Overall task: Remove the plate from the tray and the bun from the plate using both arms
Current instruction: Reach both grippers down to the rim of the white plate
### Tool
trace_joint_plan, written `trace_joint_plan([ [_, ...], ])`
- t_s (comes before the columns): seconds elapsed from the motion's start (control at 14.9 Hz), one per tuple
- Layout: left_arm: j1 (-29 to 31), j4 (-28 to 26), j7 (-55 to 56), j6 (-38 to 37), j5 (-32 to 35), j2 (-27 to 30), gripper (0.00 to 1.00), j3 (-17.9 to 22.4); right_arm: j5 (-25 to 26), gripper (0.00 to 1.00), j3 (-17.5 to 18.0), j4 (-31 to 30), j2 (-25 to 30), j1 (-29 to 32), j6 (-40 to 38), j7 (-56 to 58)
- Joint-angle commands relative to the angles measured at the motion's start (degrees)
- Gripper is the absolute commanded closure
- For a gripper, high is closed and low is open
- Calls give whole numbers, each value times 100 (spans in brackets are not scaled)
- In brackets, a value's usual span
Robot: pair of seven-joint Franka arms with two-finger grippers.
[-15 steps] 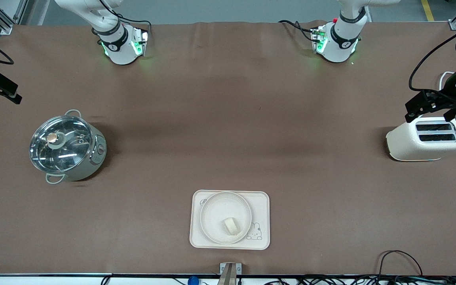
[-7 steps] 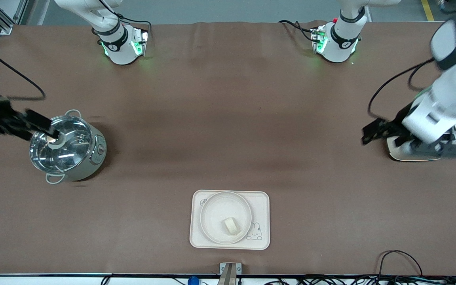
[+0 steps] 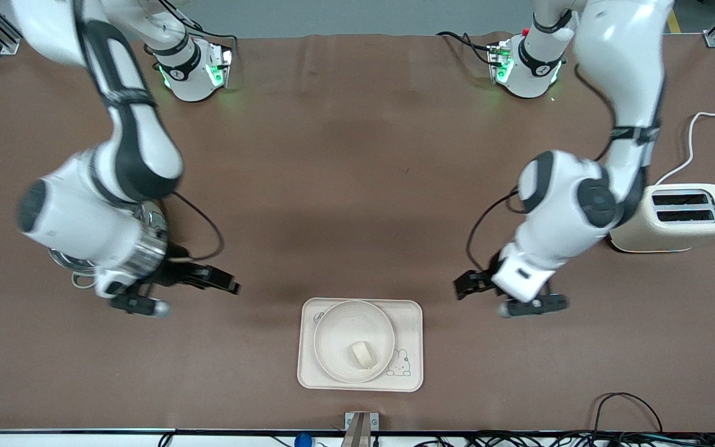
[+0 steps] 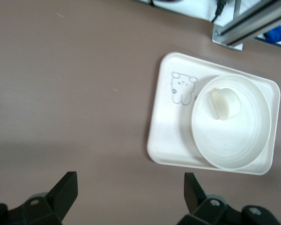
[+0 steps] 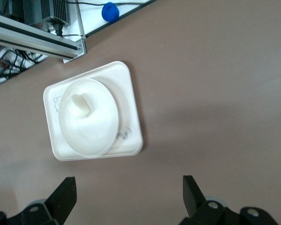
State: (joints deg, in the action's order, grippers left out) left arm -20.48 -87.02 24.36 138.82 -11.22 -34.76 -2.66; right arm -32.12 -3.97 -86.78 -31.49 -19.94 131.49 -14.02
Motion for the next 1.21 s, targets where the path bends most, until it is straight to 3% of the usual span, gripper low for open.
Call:
trace_joint_plan([
  [0.0, -210, 194, 227, 652, -30, -609, 0, 73, -303, 0, -51, 449, -820, -447, 587, -399],
  [0.2, -456, 194, 323, 1382, -47, -1110, 0, 82, -303, 0, -51, 1283, -1778, -756, 982, -865],
  [0.4, -624, 177, 438, 1507, 14, -1139, 0, 231, -303, 0, -51, 1900, -2439, -942, 1318, -1103],
  [0.67, -589, 141, 534, 1113, 1128, -989, 0, 249, -303, 1, -51, 2226, -2756, -968, 1327, -1112],
  [1.01, -808, 194, 1245, 331, 1192, -700, 0, 231, -294, 34, -51, 2674, -3222, -1056, 1502, -1068],
  [1.14, -809, 194, 1361, -108, 1192, -568, 0, 214, -286, 54, -60, 2876, -3433, -1074, 1555, -1024],
])
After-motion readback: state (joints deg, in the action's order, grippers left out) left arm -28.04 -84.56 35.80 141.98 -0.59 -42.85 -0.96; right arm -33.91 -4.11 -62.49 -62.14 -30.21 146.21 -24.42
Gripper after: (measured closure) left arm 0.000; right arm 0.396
